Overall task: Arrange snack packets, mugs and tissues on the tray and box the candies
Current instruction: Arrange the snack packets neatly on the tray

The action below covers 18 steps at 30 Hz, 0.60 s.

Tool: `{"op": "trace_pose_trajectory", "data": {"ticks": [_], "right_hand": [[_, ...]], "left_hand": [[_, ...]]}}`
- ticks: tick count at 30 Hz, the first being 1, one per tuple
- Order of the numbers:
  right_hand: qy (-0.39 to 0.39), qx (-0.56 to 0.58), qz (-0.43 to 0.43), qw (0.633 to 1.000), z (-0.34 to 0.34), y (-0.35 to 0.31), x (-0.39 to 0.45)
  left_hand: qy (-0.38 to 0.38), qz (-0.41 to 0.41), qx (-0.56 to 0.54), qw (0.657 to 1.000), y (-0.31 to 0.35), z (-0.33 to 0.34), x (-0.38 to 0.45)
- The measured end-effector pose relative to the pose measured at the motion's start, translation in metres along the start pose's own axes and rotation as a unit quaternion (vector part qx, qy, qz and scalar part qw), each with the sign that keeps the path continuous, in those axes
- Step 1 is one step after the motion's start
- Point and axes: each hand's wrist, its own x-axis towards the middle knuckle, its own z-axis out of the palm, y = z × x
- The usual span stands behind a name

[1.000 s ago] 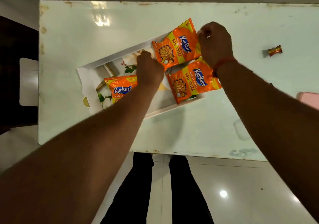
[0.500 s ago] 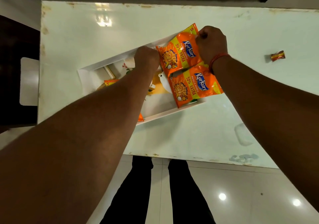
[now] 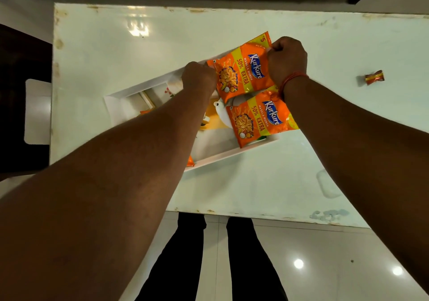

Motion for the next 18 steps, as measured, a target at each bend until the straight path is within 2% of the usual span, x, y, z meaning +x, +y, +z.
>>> {"op": "trace_pose_trajectory", "data": {"ticks": [2,3,4,6,9,11,14,18], "right_hand": [[-0.008,-0.014,0.01,1.0,-0.001,0.0,-0.003],[-0.01,-0.019,0.012,1.0,-0.002,-0.001,-0.005],[-0.009,-0.024,0.011,1.0,-0.004,-0.002,-0.007],[0.02,-0.053,-0.021,0.998,-0.009,-0.007,-0.016],[0.112,-0.087,-0.138,0.98,-0.017,-0.017,-0.045],[0.132,-0.064,-0.203,0.968,-0.012,-0.027,-0.076],[0.03,-0.004,-0.225,0.974,0.019,-0.035,-0.126],[-0.136,-0.013,-0.2,0.97,0.075,-0.043,-0.174]], "left_hand": [[-0.002,-0.04,-0.034,0.999,0.007,-0.001,0.003],[0.002,-0.084,-0.102,0.991,0.009,-0.004,0.004],[0.022,-0.078,-0.105,0.991,0.01,-0.004,0.007],[0.062,-0.027,0.012,0.998,0.006,-0.007,0.008],[0.13,0.002,-0.024,0.991,-0.002,-0.026,-0.007],[0.164,0.051,-0.065,0.983,-0.016,-0.045,-0.024],[0.196,0.076,-0.092,0.973,-0.056,-0.07,-0.048],[0.18,-0.038,-0.127,0.975,-0.111,-0.084,-0.076]]}}
